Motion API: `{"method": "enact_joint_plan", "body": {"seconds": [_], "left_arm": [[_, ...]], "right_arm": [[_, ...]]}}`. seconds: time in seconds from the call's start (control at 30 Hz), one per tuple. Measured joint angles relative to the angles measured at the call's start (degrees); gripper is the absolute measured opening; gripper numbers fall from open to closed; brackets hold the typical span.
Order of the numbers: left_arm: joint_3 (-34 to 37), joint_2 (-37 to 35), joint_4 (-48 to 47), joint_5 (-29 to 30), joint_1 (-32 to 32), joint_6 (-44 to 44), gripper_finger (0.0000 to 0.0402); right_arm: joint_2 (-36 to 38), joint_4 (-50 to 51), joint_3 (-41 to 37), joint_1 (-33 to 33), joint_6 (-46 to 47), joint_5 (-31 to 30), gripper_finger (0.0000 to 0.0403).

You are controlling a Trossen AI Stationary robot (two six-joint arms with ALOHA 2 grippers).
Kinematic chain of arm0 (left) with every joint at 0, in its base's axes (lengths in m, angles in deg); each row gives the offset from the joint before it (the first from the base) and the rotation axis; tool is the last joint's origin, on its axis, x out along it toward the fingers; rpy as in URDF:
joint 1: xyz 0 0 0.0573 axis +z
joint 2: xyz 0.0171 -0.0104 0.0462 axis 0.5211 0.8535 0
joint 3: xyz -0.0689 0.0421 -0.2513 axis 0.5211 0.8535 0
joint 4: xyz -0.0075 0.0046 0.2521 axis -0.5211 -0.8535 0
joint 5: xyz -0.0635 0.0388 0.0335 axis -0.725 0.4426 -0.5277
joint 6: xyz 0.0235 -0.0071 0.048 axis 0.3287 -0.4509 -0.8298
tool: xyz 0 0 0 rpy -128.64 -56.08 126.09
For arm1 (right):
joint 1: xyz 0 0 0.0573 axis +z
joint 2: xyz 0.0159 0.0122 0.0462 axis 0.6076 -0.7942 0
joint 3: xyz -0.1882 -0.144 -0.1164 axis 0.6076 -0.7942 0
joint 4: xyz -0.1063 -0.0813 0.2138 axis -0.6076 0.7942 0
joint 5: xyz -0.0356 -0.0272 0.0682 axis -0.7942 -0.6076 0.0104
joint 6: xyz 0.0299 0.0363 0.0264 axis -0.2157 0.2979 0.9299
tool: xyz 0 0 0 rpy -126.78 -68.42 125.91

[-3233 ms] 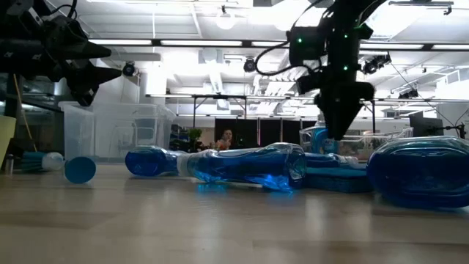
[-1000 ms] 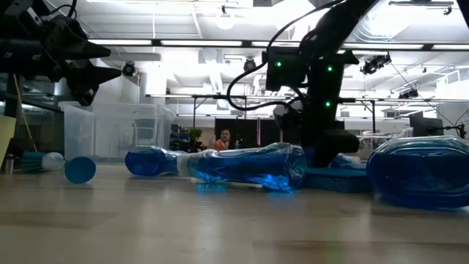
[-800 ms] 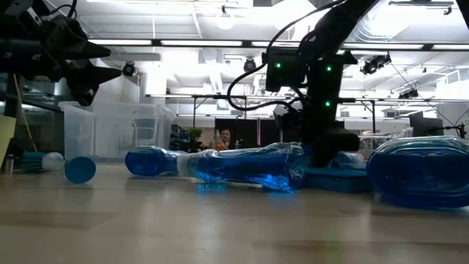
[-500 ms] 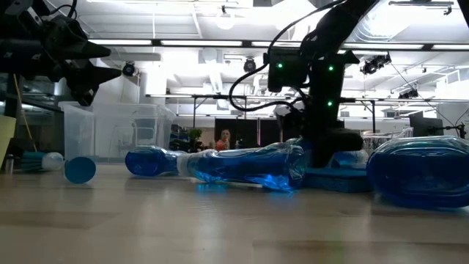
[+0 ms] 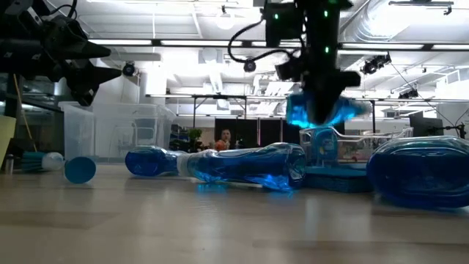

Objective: Pick & Place Kitchen Sink Supplies
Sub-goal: Put the top right soap dispenser into the transparent bin

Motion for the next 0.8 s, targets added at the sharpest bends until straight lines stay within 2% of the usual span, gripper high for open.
{"method": "enact_joint_plan", "body": {"seconds": [0.23,0.37,0.57,0.8], "left_arm": [[0.00,0.00,0.00,0.00,0.00,0.02,0.0197],[0.00,0.00,0.00,0.02,0.00,0.01,0.0197],[0.00,0.00,0.00,0.02,0.00,-0.01,0.0197],[0.00,0.02,0.00,0.02,0.00,-0.03,0.0197]], "right_arm": [[-0.06,16.71,10.44,-2.54,0.38,-6.95,0.0113],[-0.04,21.41,12.97,-5.27,0.07,-10.40,0.0113],[-0.21,21.88,10.89,-11.42,-3.01,-11.37,0.0113],[-0.43,21.76,4.62,-20.34,-4.70,-15.06,0.0113]]}}
